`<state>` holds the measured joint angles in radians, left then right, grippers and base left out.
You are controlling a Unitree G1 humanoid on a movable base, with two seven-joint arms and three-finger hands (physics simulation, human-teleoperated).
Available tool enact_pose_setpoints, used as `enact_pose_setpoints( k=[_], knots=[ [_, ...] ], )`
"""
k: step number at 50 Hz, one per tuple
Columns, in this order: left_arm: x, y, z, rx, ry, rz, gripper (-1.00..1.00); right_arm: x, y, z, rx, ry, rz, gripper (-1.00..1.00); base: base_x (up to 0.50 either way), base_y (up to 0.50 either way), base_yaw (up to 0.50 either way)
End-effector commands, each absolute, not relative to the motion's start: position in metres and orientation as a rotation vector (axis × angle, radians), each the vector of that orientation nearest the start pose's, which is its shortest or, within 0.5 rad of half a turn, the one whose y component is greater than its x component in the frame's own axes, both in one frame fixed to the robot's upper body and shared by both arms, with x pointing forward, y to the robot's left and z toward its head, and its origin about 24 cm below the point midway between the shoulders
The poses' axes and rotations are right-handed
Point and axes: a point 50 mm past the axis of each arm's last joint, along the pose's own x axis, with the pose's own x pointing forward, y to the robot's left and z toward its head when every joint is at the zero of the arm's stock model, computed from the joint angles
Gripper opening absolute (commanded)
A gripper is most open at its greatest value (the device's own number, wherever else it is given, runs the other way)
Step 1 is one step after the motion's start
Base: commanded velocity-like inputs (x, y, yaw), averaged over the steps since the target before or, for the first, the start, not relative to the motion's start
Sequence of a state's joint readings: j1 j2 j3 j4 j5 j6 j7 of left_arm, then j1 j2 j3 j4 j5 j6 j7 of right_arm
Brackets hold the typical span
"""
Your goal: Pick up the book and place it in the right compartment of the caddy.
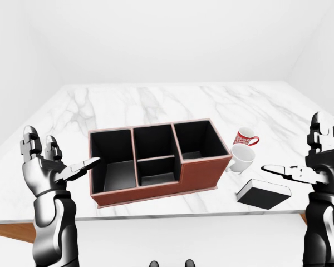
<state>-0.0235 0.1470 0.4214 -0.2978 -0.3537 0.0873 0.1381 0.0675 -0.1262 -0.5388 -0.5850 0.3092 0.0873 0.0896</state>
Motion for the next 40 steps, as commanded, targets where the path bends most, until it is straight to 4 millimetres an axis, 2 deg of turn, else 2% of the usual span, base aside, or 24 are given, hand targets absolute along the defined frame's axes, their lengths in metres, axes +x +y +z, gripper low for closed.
enact_pose_setpoints(
  k=[1, 6, 13, 28, 40],
  knots=[
    [0.23, 0.266, 0.117, -0.175, -0.289, 0.447, 1.0, 0.247, -0.224, 0.162, -0.867, -0.282, 0.026, 1.0, 0.0, 0.0, 0.01],
    [0.231, 0.264, 0.116, -0.175, -0.285, 0.443, 1.0, 0.248, -0.239, 0.152, -0.93, -0.143, -0.031, 1.0, 0.0, 0.0, 0.0],
    [0.231, 0.265, 0.116, -0.177, -0.282, 0.443, 1.0, 0.248, -0.249, 0.147, -0.96, -0.076, -0.072, 1.0, 0.0, 0.0, 0.0],
    [0.231, 0.264, 0.115, -0.176, -0.282, 0.44, 1.0, 0.244, -0.255, 0.148, -0.984, -0.049, -0.084, 1.0, 0.0, 0.0, 0.0],
    [0.231, 0.263, 0.114, -0.174, -0.28, 0.438, 1.0, 0.237, -0.257, 0.135, -0.994, 0.035, -0.033, 1.0, 0.0, 0.0, 0.0]
  ],
)
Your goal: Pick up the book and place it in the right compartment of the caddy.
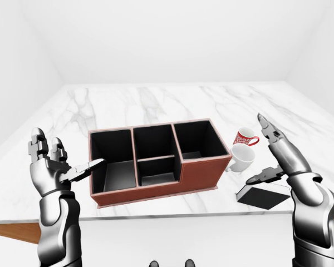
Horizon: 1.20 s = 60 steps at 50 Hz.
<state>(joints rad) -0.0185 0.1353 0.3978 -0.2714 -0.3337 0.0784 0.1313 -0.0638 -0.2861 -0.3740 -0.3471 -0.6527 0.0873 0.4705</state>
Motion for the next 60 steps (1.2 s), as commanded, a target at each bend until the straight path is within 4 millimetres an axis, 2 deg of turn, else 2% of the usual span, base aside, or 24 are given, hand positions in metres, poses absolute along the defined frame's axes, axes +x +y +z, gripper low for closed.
enact_pose_setpoints(
  k=[1, 13, 26, 38, 47, 60],
  knots=[
    [0.231, 0.263, 0.114, -0.174, -0.279, 0.439, 1.0, 0.236, -0.257, 0.134, -0.994, 0.039, -0.031, 1.0, 0.0, 0.0, 0.0],
    [0.232, 0.263, 0.113, -0.173, -0.278, 0.438, 1.0, 0.231, -0.261, 0.127, -0.992, 0.093, -0.008, 1.0, 0.0, 0.0, 0.0],
    [0.232, 0.263, 0.113, -0.174, -0.277, 0.438, 1.0, 0.233, -0.277, 0.096, -1.013, 0.247, -0.031, 1.0, 0.0, 0.0, 0.0],
    [0.233, 0.262, 0.112, -0.173, -0.277, 0.437, 1.0, 0.231, -0.284, 0.084, -1.026, 0.311, -0.039, 1.0, 0.0, 0.0, 0.0],
    [0.232, 0.262, 0.113, -0.174, -0.277, 0.437, 1.0, 0.236, -0.295, 0.068, -1.021, 0.368, -0.071, 1.0, 0.0, 0.0, 0.0],
    [0.233, 0.262, 0.111, -0.171, -0.277, 0.436, 1.0, 0.234, -0.303, 0.064, -1.017, 0.393, -0.09, 1.0, 0.0, 0.0, 0.0]
  ],
)
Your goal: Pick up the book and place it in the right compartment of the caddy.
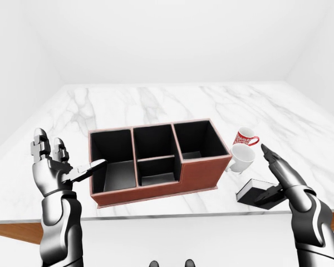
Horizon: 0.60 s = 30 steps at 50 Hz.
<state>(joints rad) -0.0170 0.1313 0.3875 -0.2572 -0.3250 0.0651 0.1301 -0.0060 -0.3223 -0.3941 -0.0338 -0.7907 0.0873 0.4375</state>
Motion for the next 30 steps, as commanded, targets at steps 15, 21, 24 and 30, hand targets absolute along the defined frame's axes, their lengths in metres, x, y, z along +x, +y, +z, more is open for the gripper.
enact_pose_setpoints(
  k=[15, 21, 24, 30],
  knots=[
    [0.232, 0.261, 0.112, -0.169, -0.278, 0.436, 1.0, 0.24, -0.309, 0.055, -1.033, 0.418, -0.122, 1.0, 0.0, 0.0, 0.0],
    [0.233, 0.262, 0.111, -0.169, -0.279, 0.436, 1.0, 0.244, -0.309, 0.052, -1.043, 0.42, -0.128, 1.0, 0.0, 0.0, 0.0],
    [0.233, 0.262, 0.111, -0.169, -0.279, 0.435, 1.0, 0.245, -0.31, 0.054, -1.045, 0.415, -0.13, 1.0, 0.0, 0.0, 0.0],
    [0.233, 0.262, 0.11, -0.169, -0.277, 0.436, 1.0, 0.245, -0.31, 0.049, -1.04, 0.43, -0.126, 1.0, 0.0, 0.0, 0.0]
  ],
)
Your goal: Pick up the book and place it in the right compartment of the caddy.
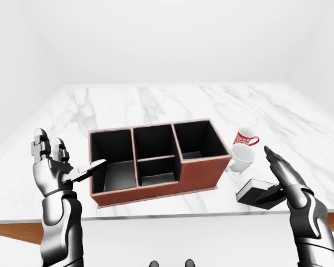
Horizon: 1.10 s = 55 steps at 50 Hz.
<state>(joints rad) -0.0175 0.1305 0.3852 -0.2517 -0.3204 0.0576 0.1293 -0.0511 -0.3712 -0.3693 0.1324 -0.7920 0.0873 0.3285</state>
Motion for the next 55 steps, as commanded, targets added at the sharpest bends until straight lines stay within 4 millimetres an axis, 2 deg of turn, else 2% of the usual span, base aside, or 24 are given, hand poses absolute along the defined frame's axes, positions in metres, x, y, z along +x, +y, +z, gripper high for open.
enact_pose_setpoints(
  k=[1, 15, 26, 27, 28, 29, 30, 39, 45, 55],
  knots=[
    [0.233, 0.262, 0.111, -0.168, -0.278, 0.436, 1.0, 0.245, -0.31, 0.047, -1.039, 0.437, -0.125, 1.0, 0.0, 0.0, 0.0],
    [0.234, 0.262, 0.11, -0.168, -0.278, 0.436, 1.0, 0.239, -0.313, 0.032, -1.06, 0.51, -0.093, 1.0, 0.0, 0.0, 0.0],
    [0.234, 0.262, 0.11, -0.168, -0.277, 0.437, 1.0, 0.237, -0.314, 0.031, -1.073, 0.519, -0.094, 1.0, 0.0, 0.0, 0.0],
    [0.234, 0.262, 0.109, -0.168, -0.277, 0.436, 1.0, 0.238, -0.313, 0.035, -1.07, 0.508, -0.091, 0.12, 0.0, 0.0, 0.0],
    [0.234, 0.262, 0.109, -0.168, -0.277, 0.437, 1.0, 0.238, -0.312, 0.035, -1.07, 0.505, -0.088, -0.2, 0.0, 0.0, 0.0],
    [0.234, 0.262, 0.109, -0.168, -0.277, 0.437, 1.0, 0.237, -0.312, 0.035, -1.07, 0.505, -0.088, -0.82, 0.0, 0.0, 0.0],
    [0.234, 0.262, 0.11, -0.168, -0.277, 0.437, 1.0, 0.237, -0.312, 0.034, -1.069, 0.508, -0.09, -1.0, 0.0, 0.0, 0.0],
    [0.234, 0.262, 0.109, -0.169, -0.277, 0.436, 1.0, 0.236, -0.312, 0.036, -1.069, 0.504, -0.087, -1.0, 0.0, 0.0, 0.0],
    [0.233, 0.262, 0.111, -0.17, -0.278, 0.436, 1.0, 0.234, -0.307, 0.048, -1.085, 0.469, -0.079, -1.0, 0.0, 0.0, 0.0],
    [0.233, 0.261, 0.11, -0.169, -0.278, 0.436, 1.0, 0.234, -0.305, 0.05, -1.088, 0.462, -0.079, -1.0, 0.0, 0.0, 0.0]
  ],
)
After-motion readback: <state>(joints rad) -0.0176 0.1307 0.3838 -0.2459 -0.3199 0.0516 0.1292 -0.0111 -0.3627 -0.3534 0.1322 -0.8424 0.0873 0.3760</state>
